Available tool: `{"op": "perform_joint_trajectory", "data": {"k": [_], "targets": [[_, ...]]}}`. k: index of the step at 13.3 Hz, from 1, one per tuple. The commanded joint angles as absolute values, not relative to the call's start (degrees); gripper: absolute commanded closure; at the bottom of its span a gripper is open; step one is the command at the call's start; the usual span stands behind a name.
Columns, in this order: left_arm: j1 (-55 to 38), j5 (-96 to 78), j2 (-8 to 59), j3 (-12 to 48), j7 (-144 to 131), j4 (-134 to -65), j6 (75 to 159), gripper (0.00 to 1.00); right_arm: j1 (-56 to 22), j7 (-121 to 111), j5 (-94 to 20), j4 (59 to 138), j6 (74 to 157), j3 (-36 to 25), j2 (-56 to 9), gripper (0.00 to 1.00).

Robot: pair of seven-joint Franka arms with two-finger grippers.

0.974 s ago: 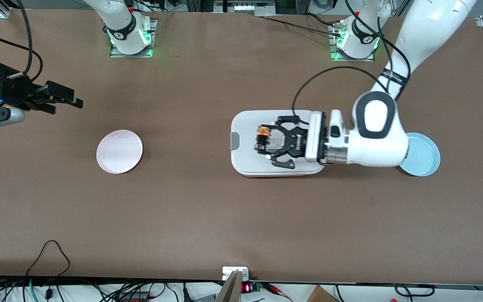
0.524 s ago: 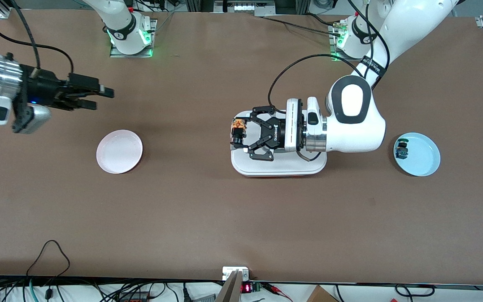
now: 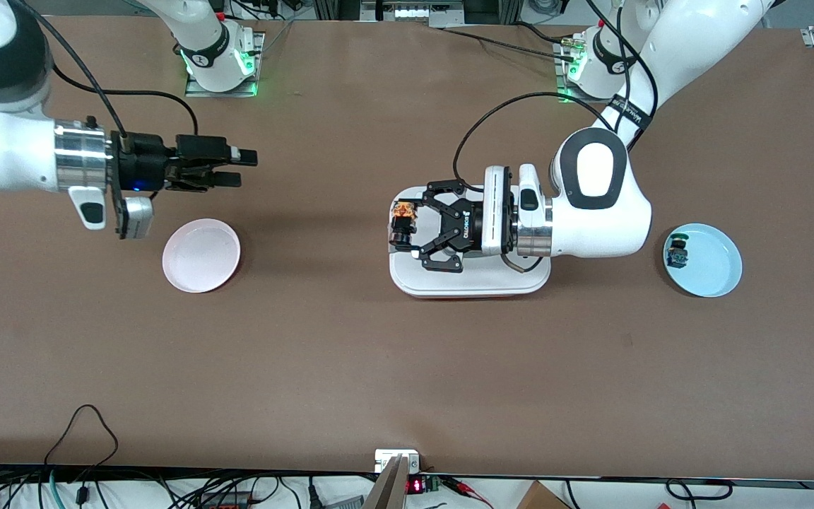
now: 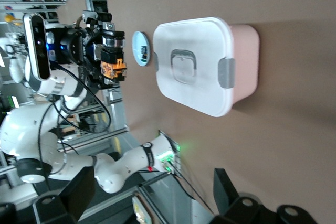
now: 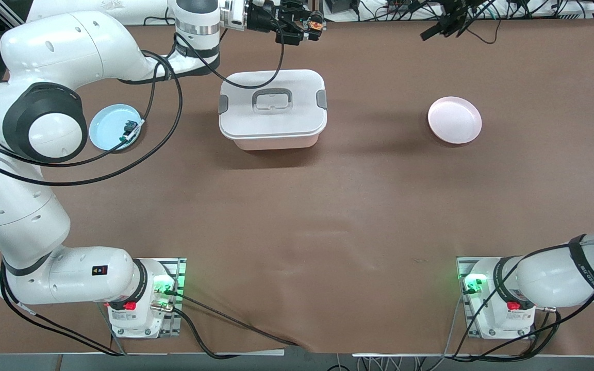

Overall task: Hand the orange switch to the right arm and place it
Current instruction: 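Carry the switch over the white box while the right gripper approaches, then close the right gripper on the switch held by the left gripper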

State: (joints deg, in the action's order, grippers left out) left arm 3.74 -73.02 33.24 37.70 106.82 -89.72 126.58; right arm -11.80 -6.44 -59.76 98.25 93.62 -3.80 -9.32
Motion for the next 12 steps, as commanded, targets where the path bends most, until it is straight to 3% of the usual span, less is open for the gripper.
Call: {"op": "perform_joint_trajectory", "data": {"k": [1,12], "targets": [[3.78,-75.06,32.61,37.88,108.72,-90.17,127.09,0.97,-15.89,-7.21,-65.11,100.46,97.29,-3.96,-9.48,0.0],[3.51,-75.15,32.78,37.88,108.72,-90.09,127.27,0.97,-21.7,-22.13,-89.37,105.82,104.22,-2.11,-13.27,0.0]]}}
